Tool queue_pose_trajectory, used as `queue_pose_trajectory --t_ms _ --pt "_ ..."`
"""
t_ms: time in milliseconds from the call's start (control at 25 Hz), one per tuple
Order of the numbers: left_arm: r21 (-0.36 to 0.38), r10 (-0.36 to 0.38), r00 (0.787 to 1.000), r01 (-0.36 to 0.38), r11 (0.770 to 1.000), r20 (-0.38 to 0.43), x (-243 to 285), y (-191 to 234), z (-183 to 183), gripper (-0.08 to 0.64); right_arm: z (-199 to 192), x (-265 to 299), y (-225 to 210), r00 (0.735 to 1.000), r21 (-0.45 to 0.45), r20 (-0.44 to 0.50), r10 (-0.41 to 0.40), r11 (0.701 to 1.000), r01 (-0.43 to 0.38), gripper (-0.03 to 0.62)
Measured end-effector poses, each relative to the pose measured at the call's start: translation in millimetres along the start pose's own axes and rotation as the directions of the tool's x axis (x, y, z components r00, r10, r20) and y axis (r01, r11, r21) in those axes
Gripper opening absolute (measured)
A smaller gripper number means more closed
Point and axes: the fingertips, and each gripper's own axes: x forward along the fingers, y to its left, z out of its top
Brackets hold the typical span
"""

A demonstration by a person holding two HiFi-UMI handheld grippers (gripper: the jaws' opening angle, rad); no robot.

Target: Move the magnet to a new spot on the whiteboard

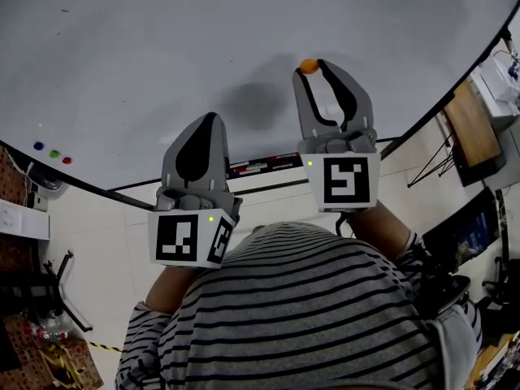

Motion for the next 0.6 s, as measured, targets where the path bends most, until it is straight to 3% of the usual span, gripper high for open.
queue_pose_trajectory --t_ms 240,600 --pt "-0.02 0.007 1.0 -0.006 1.0 0.015 16.2 28.6 -1.0 0.015 -12.1 30.1 4.8 1.0 -0.014 -0.022 -0.022 1.0 0.022 0.123" --pt "0.0 0.009 1.0 -0.009 1.0 -0.011 19.8 38.0 -5.9 0.015 -14.3 38.3 4.2 0.999 0.025 -0.002 -0.046 0.999 0.046 0.124"
